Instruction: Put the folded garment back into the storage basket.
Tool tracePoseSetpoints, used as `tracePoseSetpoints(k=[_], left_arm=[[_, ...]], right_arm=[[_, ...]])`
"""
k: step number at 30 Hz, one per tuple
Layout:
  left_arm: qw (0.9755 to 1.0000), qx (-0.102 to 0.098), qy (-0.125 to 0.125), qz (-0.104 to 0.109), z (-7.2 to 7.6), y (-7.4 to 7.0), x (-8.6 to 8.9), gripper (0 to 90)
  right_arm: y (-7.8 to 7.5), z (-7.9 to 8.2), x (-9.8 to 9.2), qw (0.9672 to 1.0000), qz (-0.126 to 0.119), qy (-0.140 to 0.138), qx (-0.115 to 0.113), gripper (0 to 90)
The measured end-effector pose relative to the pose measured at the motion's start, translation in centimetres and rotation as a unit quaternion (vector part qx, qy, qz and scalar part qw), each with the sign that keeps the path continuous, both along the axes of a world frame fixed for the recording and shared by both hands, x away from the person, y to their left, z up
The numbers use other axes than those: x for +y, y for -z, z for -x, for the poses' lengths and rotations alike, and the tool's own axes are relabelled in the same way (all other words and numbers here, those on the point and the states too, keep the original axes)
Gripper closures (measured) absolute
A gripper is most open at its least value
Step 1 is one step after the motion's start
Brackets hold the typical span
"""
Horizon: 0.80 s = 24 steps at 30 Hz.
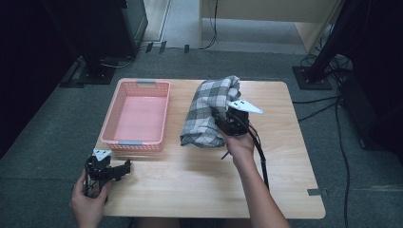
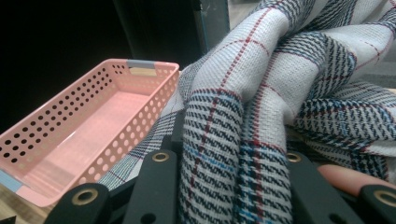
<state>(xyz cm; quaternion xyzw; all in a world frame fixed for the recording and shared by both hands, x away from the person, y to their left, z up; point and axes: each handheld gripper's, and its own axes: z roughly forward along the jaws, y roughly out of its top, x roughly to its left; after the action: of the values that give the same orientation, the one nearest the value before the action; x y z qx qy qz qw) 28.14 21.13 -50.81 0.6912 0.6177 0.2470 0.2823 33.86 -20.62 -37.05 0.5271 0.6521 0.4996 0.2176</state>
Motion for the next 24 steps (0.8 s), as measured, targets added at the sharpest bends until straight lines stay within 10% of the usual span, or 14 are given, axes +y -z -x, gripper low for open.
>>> tracePoseSetpoints(k=[24], left_arm=[[1.0, 0.001, 0.001, 0.0, 0.0, 0.0, 0.0, 0.0]], right_arm=[[-2.5, -1.3, 2.9, 0.9996, 0.003, -0.022, -0.015, 72.5]])
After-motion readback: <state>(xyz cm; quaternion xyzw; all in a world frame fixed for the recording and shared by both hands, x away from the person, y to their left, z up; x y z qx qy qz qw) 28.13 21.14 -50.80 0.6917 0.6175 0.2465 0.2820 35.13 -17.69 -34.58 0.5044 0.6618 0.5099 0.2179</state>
